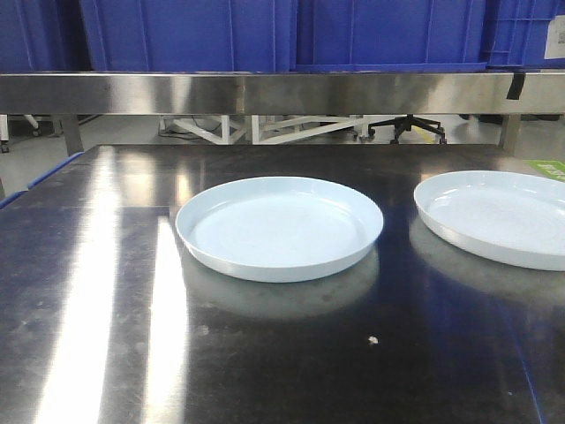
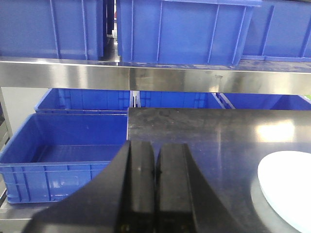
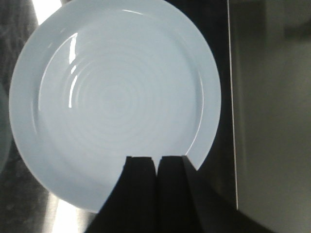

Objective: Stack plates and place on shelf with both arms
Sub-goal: 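Move the right gripper down to the rim of the other white plate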

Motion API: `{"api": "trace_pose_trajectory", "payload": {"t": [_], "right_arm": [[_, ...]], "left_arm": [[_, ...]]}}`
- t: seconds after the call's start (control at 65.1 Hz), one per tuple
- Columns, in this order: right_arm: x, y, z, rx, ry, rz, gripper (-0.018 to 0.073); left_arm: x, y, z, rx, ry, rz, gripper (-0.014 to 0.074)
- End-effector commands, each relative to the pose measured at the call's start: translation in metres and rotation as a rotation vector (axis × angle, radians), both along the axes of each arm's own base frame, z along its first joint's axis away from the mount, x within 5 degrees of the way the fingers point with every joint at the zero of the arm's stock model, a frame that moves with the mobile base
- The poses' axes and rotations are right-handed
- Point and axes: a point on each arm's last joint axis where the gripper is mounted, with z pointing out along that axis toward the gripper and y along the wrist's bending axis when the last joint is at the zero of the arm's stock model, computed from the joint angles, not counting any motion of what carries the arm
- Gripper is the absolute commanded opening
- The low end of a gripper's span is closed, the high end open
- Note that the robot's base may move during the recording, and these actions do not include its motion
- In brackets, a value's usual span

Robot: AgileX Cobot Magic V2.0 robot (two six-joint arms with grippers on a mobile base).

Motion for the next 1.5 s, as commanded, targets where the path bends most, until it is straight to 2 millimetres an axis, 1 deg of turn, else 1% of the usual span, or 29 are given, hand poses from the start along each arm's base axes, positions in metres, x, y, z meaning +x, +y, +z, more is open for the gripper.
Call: {"api": "trace_pose_trajectory", "payload": {"t": [0.0, 0.2, 0.338, 0.445, 0.553, 0.63, 0.752, 0.952, 1.09, 1.305, 1.49], "right_arm": [[0.017, -0.006, 0.016, -0.022, -0.045, 0.004, 0.006], [0.053, -0.019, 0.019, -0.122, 0.012, 0.048, 0.006], [0.068, -0.022, 0.013, -0.132, 0.037, 0.055, 0.0074], [0.073, -0.024, 0.004, -0.127, 0.064, 0.055, 0.0165], [0.075, -0.029, -0.004, -0.125, 0.085, 0.044, 0.0306], [0.076, -0.032, -0.006, -0.123, 0.092, 0.038, 0.0348], [0.077, -0.032, -0.011, -0.118, 0.11, 0.038, 0.0349], [0.079, -0.032, -0.024, -0.094, 0.149, 0.038, 0.0349], [0.08, -0.032, -0.025, -0.094, 0.149, 0.038, 0.0349], [0.083, -0.031, -0.034, -0.072, 0.166, 0.034, 0.0349], [0.084, -0.03, -0.035, -0.061, 0.165, 0.031, 0.0349]], "left_arm": [[0.0, 0.002, 0.018, -0.022, -0.102, 0.027, 0.0082], [0.0, 0.002, 0.018, -0.022, -0.102, 0.027, 0.0082], [0.0, 0.002, 0.018, -0.022, -0.102, 0.027, 0.0082], [0.0, 0.002, 0.018, -0.022, -0.102, 0.027, 0.0082], [0.0, 0.002, 0.018, -0.022, -0.102, 0.027, 0.0082], [0.0, 0.002, 0.018, -0.022, -0.102, 0.027, 0.0082], [0.0, 0.002, 0.018, -0.022, -0.102, 0.027, 0.0082], [0.0, 0.002, 0.018, -0.022, -0.102, 0.027, 0.0082], [0.0, 0.002, 0.018, -0.022, -0.102, 0.027, 0.0082], [0.0, 0.002, 0.018, -0.022, -0.102, 0.027, 0.0082], [0.0, 0.002, 0.018, -0.022, -0.102, 0.027, 0.0082]]}}
